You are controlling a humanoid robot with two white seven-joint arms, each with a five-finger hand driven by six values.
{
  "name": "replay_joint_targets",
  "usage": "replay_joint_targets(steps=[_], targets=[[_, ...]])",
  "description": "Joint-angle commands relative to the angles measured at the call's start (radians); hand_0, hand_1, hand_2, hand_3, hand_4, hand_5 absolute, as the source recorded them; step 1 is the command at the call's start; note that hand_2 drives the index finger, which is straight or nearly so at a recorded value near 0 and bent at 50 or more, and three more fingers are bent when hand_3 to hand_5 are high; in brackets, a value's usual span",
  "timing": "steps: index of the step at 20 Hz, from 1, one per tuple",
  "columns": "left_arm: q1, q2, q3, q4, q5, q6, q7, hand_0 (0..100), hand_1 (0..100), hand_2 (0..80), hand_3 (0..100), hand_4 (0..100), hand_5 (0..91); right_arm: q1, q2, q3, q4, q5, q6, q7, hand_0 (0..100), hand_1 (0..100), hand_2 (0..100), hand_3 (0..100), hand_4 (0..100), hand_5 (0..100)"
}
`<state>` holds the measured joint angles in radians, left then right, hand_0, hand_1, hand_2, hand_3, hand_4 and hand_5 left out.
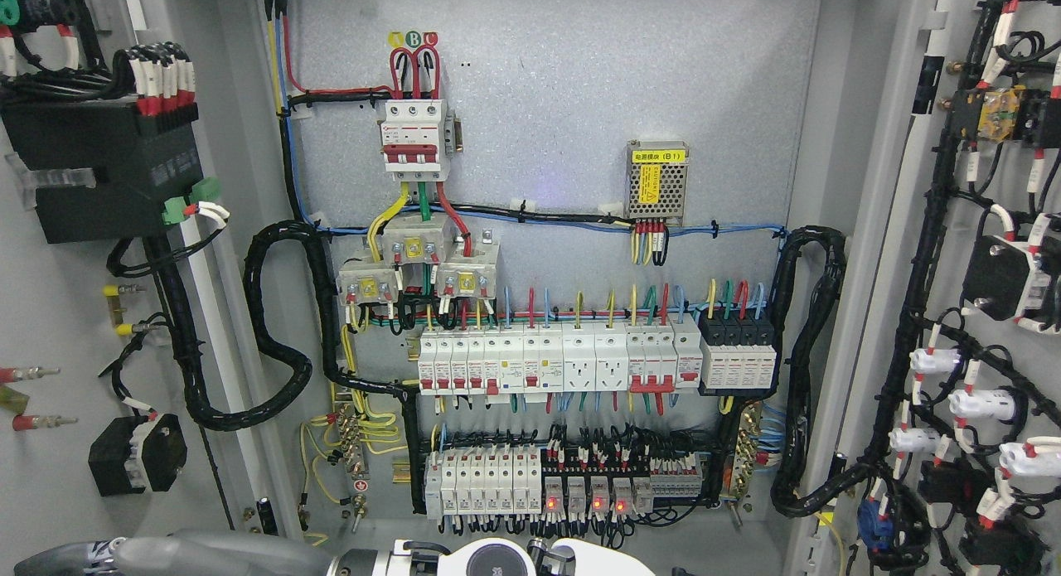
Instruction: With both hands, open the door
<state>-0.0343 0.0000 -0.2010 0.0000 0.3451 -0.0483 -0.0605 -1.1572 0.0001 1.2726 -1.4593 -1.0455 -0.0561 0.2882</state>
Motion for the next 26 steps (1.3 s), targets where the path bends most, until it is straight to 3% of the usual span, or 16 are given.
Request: replay_joint_targets(steps=[1, 7, 11, 15, 20, 26], targets=[[0.001, 0.008, 0.000, 0.014, 0.000, -0.001, 0.001, 29, 0, 2.9, 3, 3, 0.0, -0.027, 0.000, 0.039, 0.010, -0.008, 0.001, 0.005, 22, 0, 0, 0, 0, 0], [0.001, 0.008, 0.000, 0.015, 0.000, -0.001, 0.001, 29, 0, 2.9, 3, 3, 0.0, -0.032, 0.000, 0.041, 0.005, 0.001, -0.004, 0.006, 22, 0, 0, 0, 0, 0], [0.001, 0.008, 0.000, 0.014, 0.000, -0.001, 0.001, 29, 0, 2.9, 3, 3, 0.0, 0.057, 0.000, 0.019, -0.013, 0.039, -0.004, 0.006, 22, 0, 0, 0, 0, 0], [0.001, 0.008, 0.000, 0.014, 0.000, -0.001, 0.001, 29, 0, 2.9, 3, 3, 0.0, 0.120, 0.000, -0.068, -0.026, 0.174, -0.002, 0.006, 22, 0, 0, 0, 0, 0], [0.001, 0.008, 0.000, 0.012, 0.000, -0.001, 0.001, 29, 0, 2.9, 3, 3, 0.0, 0.243, 0.000, -0.257, -0.029, 0.264, -0.005, 0.008, 22, 0, 0, 0, 0, 0], [0.023, 0.017, 0.002, -0.110, 0.002, 0.001, 0.001, 29, 0, 2.9, 3, 3, 0.0, 0.339, 0.000, -0.418, -0.076, 0.362, -0.004, 0.008, 22, 0, 0, 0, 0, 0]])
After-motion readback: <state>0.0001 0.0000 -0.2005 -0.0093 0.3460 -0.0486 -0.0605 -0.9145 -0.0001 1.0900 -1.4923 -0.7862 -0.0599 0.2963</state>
